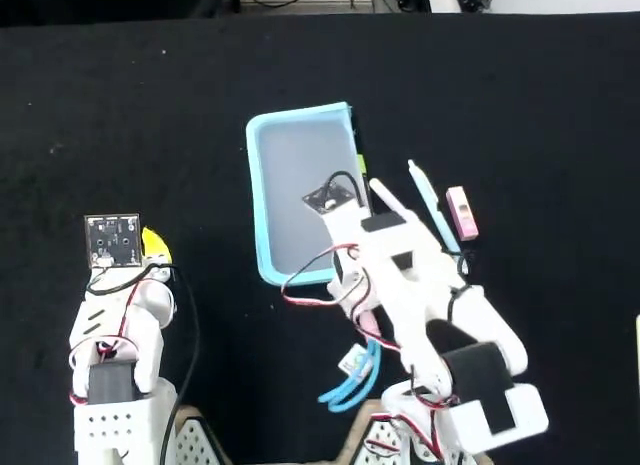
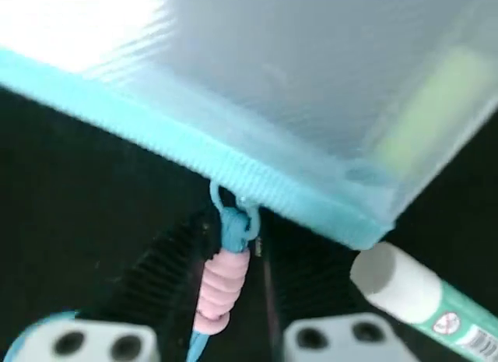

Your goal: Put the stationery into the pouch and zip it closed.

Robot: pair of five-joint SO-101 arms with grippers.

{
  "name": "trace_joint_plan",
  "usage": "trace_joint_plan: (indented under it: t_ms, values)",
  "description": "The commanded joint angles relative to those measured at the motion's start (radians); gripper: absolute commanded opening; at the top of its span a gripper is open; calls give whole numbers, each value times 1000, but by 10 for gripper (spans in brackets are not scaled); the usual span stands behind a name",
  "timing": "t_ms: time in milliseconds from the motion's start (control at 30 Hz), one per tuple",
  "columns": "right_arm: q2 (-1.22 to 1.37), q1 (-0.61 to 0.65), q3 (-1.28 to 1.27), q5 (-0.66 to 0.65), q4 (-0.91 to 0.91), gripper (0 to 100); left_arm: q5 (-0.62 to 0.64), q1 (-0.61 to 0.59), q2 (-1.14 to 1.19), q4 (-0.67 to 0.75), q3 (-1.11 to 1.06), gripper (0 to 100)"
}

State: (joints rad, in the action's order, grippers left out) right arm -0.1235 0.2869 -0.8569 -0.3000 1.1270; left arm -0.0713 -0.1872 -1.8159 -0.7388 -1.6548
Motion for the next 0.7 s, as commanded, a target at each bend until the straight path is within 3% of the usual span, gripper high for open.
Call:
trace_joint_plan:
  t_ms: [0,200,433,533,600,667]
  values:
    - [-1,14,87,-18,143,157,6,-7,-6,-3,8,30]
    - [-1,18,76,-20,153,168,6,-7,-6,-3,8,30]
    - [2,15,-114,-15,-86,168,6,-7,-6,2,8,30]
    - [-1,17,-116,-15,-89,165,6,-5,-6,3,8,30]
    - [8,17,-113,-21,-97,127,6,-7,-6,2,8,30]
    - [8,12,-111,-34,-98,15,6,-7,-6,0,8,30]
